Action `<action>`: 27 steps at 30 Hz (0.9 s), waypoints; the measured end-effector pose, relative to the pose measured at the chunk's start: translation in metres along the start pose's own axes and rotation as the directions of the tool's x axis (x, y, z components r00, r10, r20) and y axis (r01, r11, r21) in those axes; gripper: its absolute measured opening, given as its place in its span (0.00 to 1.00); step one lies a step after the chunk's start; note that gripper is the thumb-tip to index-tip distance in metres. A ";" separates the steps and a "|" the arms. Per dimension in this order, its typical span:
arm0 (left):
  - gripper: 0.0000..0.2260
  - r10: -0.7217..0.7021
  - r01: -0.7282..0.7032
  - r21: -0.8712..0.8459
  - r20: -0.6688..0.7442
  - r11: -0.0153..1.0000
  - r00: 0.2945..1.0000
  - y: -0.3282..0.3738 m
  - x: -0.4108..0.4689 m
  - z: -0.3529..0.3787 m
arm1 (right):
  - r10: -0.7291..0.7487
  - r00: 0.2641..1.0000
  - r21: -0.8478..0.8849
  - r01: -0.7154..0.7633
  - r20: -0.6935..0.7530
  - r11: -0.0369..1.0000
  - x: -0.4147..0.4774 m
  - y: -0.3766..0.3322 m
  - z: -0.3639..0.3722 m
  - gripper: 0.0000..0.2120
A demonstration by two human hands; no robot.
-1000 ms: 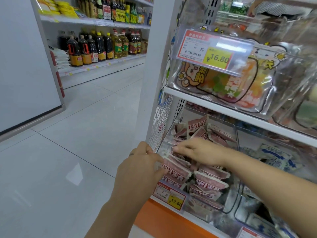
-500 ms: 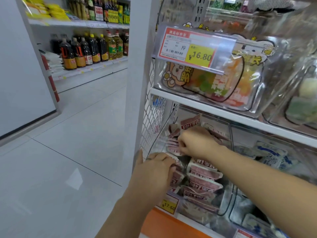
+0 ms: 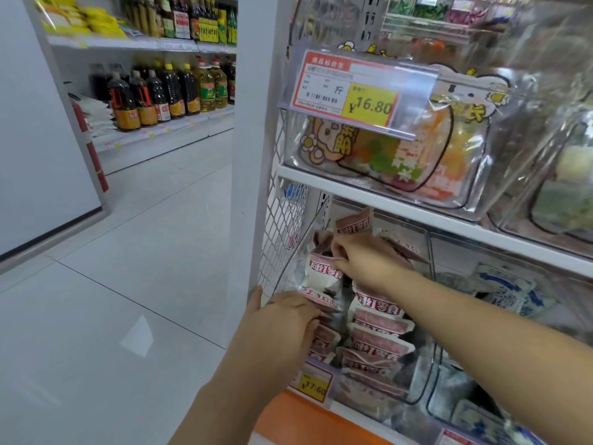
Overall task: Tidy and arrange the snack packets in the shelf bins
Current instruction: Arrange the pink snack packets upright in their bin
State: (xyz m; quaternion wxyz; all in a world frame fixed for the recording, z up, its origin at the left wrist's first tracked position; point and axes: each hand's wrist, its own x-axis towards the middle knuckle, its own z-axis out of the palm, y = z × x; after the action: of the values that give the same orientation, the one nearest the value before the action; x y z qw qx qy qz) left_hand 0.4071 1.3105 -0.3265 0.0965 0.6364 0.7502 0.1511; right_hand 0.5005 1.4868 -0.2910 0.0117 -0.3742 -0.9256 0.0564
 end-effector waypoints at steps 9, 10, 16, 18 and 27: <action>0.15 0.007 -0.008 -0.044 -0.020 0.999 1.000 -0.002 0.000 0.003 | -0.301 0.946 0.004 0.303 0.117 0.953 -0.011 -0.012 0.003 0.12; 0.16 0.006 -0.007 -0.037 -0.020 0.999 1.000 -0.002 0.000 0.003 | -0.325 0.930 0.039 0.324 0.169 0.945 -0.014 -0.012 0.001 0.13; 0.16 0.004 -0.004 -0.013 0.008 1.000 1.000 -0.001 0.003 0.002 | -0.285 0.891 -0.085 0.334 0.354 0.939 -0.018 -0.008 -0.001 0.22; 0.16 0.006 -0.006 -0.023 0.005 1.000 1.000 -0.002 0.003 0.003 | -0.317 0.900 -0.179 0.379 0.298 0.908 -0.017 -0.014 0.004 0.17; 0.15 0.000 0.000 0.002 0.020 1.000 1.000 -0.002 0.002 0.004 | -0.194 0.975 -0.090 0.204 0.108 0.975 0.002 -0.001 0.007 0.05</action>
State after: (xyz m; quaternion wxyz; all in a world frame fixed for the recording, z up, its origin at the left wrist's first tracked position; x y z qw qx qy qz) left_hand 0.4059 1.3124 -0.3305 0.1034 0.6379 0.7494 0.1439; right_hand 0.4976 1.4870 -0.2980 -0.0472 -0.2765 -0.9595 0.0268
